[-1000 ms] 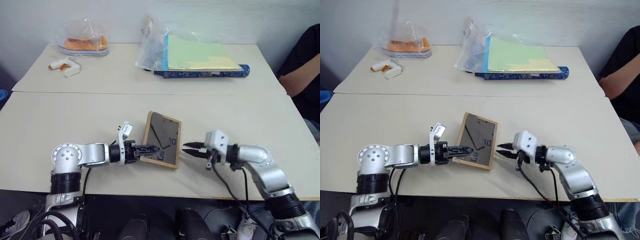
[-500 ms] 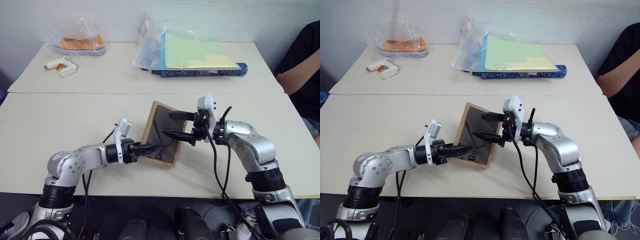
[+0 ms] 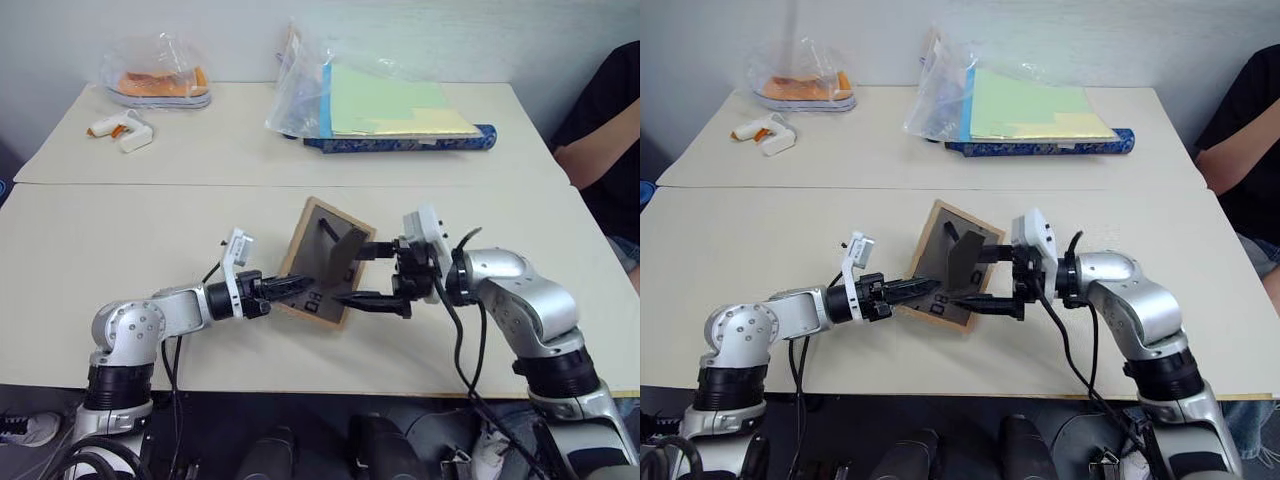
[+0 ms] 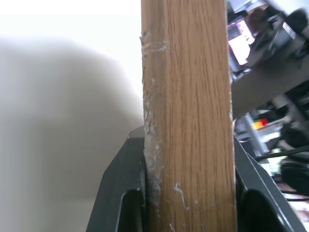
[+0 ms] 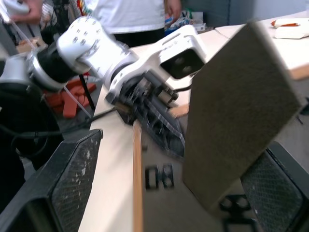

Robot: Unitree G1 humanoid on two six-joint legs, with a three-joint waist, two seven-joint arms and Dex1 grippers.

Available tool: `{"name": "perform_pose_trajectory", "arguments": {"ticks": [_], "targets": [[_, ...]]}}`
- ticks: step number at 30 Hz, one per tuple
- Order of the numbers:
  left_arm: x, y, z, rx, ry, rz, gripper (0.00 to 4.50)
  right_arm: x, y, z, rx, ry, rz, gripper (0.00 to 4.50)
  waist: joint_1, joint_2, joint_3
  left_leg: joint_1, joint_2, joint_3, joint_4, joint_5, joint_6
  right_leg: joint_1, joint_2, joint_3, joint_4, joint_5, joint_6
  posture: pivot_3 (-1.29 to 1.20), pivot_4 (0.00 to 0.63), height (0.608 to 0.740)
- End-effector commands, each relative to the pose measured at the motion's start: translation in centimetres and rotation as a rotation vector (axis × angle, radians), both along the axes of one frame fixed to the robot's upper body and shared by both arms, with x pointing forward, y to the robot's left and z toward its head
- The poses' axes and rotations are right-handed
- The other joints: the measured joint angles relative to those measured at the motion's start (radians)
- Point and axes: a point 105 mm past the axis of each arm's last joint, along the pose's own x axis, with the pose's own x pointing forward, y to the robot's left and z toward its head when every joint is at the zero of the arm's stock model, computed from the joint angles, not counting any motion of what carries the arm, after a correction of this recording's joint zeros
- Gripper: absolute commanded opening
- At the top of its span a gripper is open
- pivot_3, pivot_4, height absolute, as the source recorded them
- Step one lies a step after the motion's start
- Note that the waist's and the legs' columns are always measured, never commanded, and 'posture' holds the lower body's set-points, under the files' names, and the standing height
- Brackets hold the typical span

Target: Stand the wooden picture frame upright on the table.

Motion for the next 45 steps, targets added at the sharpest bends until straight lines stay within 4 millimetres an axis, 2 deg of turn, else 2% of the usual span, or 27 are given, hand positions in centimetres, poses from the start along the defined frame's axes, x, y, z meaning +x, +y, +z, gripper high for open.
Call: {"name": "perform_pose_trajectory", "arguments": {"ticks": [1,3,6,7,9,12,17,20,24,28,31,33,34,36,37,40,41,43,45], "targets": [[-0.5,0.8,1.7,-0.091,0.081,-0.053,1.29,-0.1,-1.2,0.8,-0.007,-0.218,-0.029,4.23,-0.001,0.000,0.000,0.000,0.000,0.000,0.000,0.000,0.000,0.000,0.000,0.000,0.000,0.000,0.000,0.00,0.150,0.740],[-0.8,1.0,1.5,-0.102,0.174,-0.094,1.29,0.4,-2.2,1.1,-0.003,-0.361,-0.076,4.23,-0.003,0.000,0.000,0.000,0.000,0.000,0.000,0.000,0.000,-0.001,0.000,0.000,0.001,0.000,0.000,0.00,0.150,0.740],[-0.9,1.6,2.2,-0.173,0.260,-0.142,1.29,1.0,-5.2,0.9,-0.064,-0.522,-0.146,4.23,-0.002,0.000,0.000,0.000,-0.001,0.001,0.000,0.000,0.000,-0.002,0.000,0.001,0.002,0.000,0.000,0.00,0.150,0.740],[-0.9,1.8,2.3,-0.189,0.291,-0.154,1.29,1.0,-5.9,0.9,-0.102,-0.624,-0.152,4.23,-0.002,0.000,0.000,-0.001,-0.001,0.001,0.000,0.000,0.000,-0.003,0.000,0.001,0.002,0.000,0.000,0.00,0.150,0.740],[-1.1,2.1,2.2,-0.189,0.348,-0.179,1.29,1.0,-6.4,0.4,-0.176,-0.755,-0.131,4.23,-0.003,-0.001,0.000,-0.001,-0.001,0.001,0.001,0.000,0.000,-0.003,0.000,0.001,0.002,0.000,0.000,0.00,0.150,0.740],[-1.1,2.1,2.5,-0.224,0.383,-0.179,1.29,1.1,-5.8,-0.3,-0.211,-0.909,-0.110,4.23,-0.006,0.000,0.000,0.000,-0.001,0.001,0.000,0.000,-0.001,-0.004,0.000,0.002,0.003,0.000,0.000,0.00,0.150,0.740],[-0.7,1.7,2.7,-0.243,0.407,-0.159,1.29,1.2,-2.9,-1.0,-0.160,-1.145,-0.129,4.23,-0.014,0.000,0.000,0.000,-0.002,0.001,0.001,0.001,-0.002,-0.008,0.001,0.004,0.007,0.000,0.000,0.00,0.150,0.740],[-0.8,1.4,2.6,-0.233,0.416,-0.176,1.29,1.4,-1.3,-1.6,-0.128,-1.172,-0.140,4.23,-0.025,0.000,0.000,0.000,-0.005,0.001,0.001,0.001,-0.002,-0.011,0.001,0.004,0.008,0.000,0.000,0.00,0.150,0.740],[-0.8,1.2,2.7,-0.236,0.401,-0.179,1.29,1.6,-0.6,-2.5,-0.123,-1.197,-0.150,3.03,-0.031,0.000,0.000,0.000,-0.007,-0.001,0.002,0.001,-0.002,-0.012,0.000,0.003,0.008,0.000,0.000,0.00,0.150,0.740],[-1.2,1.3,3.2,-0.241,0.374,-0.195,1.29,2.7,-0.8,-2.2,-0.121,-1.215,-0.221,1.82,-0.036,0.000,0.000,0.001,-0.012,-0.008,0.002,0.002,-0.002,-0.014,0.001,0.003,0.010,0.000,0.000,0.00,0.150,0.740],[-1.5,1.3,3.7,-0.246,0.335,-0.198,1.29,3.2,-1.1,-1.8,-0.110,-1.246,-0.254,1.70,-0.038,0.000,0.000,0.002,-0.014,-0.011,0.002,0.002,-0.002,-0.015,0.001,0.003,0.011,0.000,0.000,0.00,0.150,0.740],[-1.4,1.7,4.3,-0.217,0.253,-0.126,1.29,3.3,-1.1,-1.6,-0.097,-1.243,-0.262,1.68,-0.041,0.000,0.000,0.002,-0.014,-0.011,0.001,0.002,-0.002,-0.015,0.001,0.004,0.011,0.000,0.000,0.00,0.150,0.740],[-1.6,2.0,4.7,-0.204,0.217,-0.102,1.63,3.3,-1.1,-1.4,-0.089,-1.239,-0.264,1.68,-0.045,0.000,0.000,0.002,-0.014,-0.011,0.001,0.002,-0.002,-0.016,0.001,0.004,0.011,0.000,0.000,0.00,0.150,0.740],[-1.8,3.3,6.1,-0.206,0.119,-0.031,2.24,3.2,-1.2,-0.9,-0.059,-1.233,-0.271,1.64,-0.052,0.000,0.000,0.001,-0.014,-0.012,0.001,0.002,-0.002,-0.016,0.001,0.004,0.011,0.000,0.000,0.00,0.150,0.740],[-1.8,4.3,6.5,-0.201,0.091,0.021,2.53,3.1,-1.3,-0.7,-0.047,-1.232,-0.268,1.48,-0.054,0.000,0.000,0.001,-0.014,-0.012,0.001,0.002,-0.002,-0.016,0.001,0.004,0.011,0.000,0.000,0.00,0.150,0.740],[-1.8,7.8,6.5,-0.112,0.054,0.162,3.44,3.0,-1.5,-0.1,-0.003,-1.175,-0.287,1.33,-0.062,0.000,0.000,0.002,-0.013,-0.012,0.000,0.002,-0.003,-0.016,0.002,0.006,0.011,0.000,0.000,0.00,0.150,0.740],[-1.9,8.3,6.4,-0.088,0.048,0.182,3.46,3.0,-1.6,0.0,0.002,-1.167,-0.288,1.28,-0.060,0.000,0.000,0.002,-0.013,-0.012,-0.001,0.002,-0.003,-0.016,0.002,0.007,0.011,0.000,0.000,0.00,0.150,0.740],[-1.5,10.8,6.8,-0.055,-0.032,0.291,3.46,3.0,-1.9,0.2,0.042,-1.061,-0.299,1.27,-0.055,0.001,0.001,0.002,-0.014,-0.012,-0.001,0.002,-0.003,-0.016,0.001,0.008,0.010,0.000,0.000,0.00,0.150,0.740],[-1.6,12.2,7.3,0.014,-0.191,0.336,3.46,2.9,-1.8,0.2,0.100,-0.850,-0.277,1.27,-0.054,0.001,0.001,0.002,-0.014,-0.013,-0.002,0.002,-0.002,-0.014,0.001,0.010,0.009,0.000,0.000,0.00,0.150,0.740]]}}
